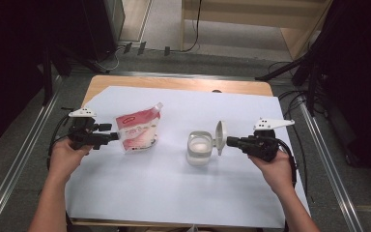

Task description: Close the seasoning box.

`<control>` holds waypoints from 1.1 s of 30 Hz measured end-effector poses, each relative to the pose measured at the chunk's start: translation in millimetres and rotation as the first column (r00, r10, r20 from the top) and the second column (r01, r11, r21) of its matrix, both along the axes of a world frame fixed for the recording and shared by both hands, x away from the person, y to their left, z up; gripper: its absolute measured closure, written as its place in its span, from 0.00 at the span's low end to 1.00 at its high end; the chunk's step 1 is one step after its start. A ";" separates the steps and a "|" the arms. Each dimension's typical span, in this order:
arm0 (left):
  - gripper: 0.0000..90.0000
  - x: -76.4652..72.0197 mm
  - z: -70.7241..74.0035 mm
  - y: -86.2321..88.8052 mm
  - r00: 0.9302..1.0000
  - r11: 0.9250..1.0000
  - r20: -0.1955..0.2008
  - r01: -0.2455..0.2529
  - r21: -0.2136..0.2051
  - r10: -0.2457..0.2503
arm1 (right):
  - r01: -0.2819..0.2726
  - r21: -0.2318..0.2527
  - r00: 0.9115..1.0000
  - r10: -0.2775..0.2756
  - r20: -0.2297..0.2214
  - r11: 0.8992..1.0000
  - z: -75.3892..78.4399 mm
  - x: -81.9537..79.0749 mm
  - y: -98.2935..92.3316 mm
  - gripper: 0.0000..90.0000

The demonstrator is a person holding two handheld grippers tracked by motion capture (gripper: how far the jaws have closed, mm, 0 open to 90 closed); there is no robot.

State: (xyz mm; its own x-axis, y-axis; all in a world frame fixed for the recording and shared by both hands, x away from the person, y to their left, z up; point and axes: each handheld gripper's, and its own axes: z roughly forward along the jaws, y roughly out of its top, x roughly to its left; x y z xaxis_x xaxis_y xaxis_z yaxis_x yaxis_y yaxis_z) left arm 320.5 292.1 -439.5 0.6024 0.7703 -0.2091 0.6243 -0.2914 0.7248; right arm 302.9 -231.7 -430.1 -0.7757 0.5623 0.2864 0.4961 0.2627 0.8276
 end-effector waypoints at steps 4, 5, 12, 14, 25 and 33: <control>0.42 0.2 0.4 1.1 1.000 1.000 -0.007 0.004 -0.001 -0.004 | 0.007 -0.011 1.000 -0.007 -0.002 1.000 -1.0 6.2 4.9 1.00; 0.42 0.0 0.6 1.2 1.000 1.000 -0.013 0.001 0.000 -0.001 | 0.005 -0.015 1.000 -0.005 -0.001 1.000 -0.9 8.0 6.0 1.00; 0.42 -0.5 0.9 0.8 1.000 1.000 -0.002 0.002 -0.013 -0.002 | 0.015 -0.013 1.000 -0.015 0.000 1.000 0.8 13.9 12.2 1.00; 0.42 -1.3 1.4 0.8 1.000 1.000 0.005 -0.004 -0.020 0.005 | 0.015 -0.012 1.000 -0.015 -0.002 1.000 0.7 13.5 13.3 1.00; 0.42 -0.9 1.4 2.9 1.000 1.000 0.000 -0.007 -0.009 0.007 | -0.003 -0.009 1.000 0.004 0.012 1.000 2.9 9.0 29.4 0.99; 0.41 -0.6 1.0 2.6 1.000 1.000 0.002 -0.011 -0.002 0.011 | -0.014 -0.020 1.000 0.014 0.020 1.000 4.7 6.4 34.3 0.85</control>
State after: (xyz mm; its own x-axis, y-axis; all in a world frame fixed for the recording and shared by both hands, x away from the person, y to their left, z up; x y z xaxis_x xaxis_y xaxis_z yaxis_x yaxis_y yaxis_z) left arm 319.9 294.7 -438.5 0.5945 0.7764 -0.2093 0.6261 -0.2836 0.7264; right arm 309.3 -197.4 -425.4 -0.7892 0.5567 0.2593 0.4751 0.2858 0.8322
